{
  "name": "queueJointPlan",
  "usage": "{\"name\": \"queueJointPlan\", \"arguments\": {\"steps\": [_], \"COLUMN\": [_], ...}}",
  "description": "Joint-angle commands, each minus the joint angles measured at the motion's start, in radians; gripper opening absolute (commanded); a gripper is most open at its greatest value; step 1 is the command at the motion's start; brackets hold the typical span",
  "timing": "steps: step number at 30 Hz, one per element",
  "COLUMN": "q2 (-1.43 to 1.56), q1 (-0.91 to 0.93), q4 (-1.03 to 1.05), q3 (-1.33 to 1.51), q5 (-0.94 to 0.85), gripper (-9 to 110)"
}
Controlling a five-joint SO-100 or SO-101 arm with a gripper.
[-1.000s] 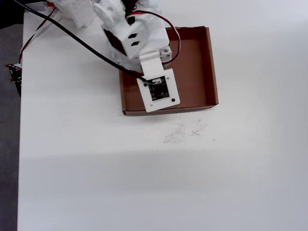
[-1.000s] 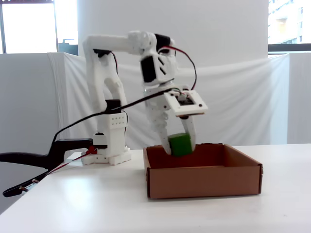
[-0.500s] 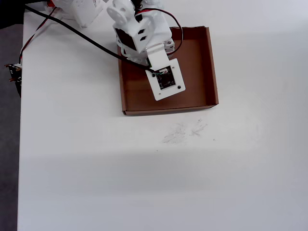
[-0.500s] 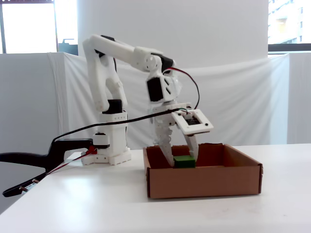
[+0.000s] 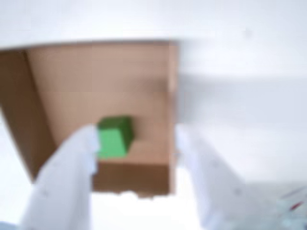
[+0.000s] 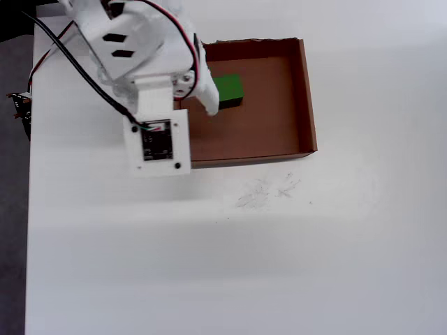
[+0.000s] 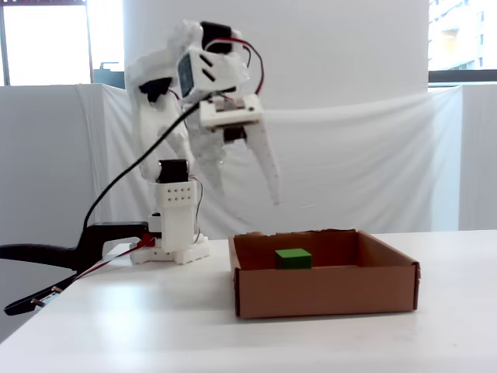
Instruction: Grasp a green cube and put it in a box.
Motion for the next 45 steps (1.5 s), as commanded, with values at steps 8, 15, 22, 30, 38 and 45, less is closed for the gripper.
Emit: {"name": "queueJointPlan", "arguments": {"steps": [8, 15, 22, 30, 38, 45], "q2": [0.532, 0.945, 1.048, 1.051, 1.051, 1.051], "q1": [0.264, 0.305, 0.341, 0.325, 0.337, 0.368], "q4": [0.071, 0.198, 0.206, 0.164, 0.169, 0.169], "q3": [0.422, 0.698, 0.798, 0.928, 0.928, 0.928], "q5": [-0.232, -0.336, -0.351, -0.341, -0.331, -0.328], "gripper": [17, 16, 16, 17, 17, 18]}}
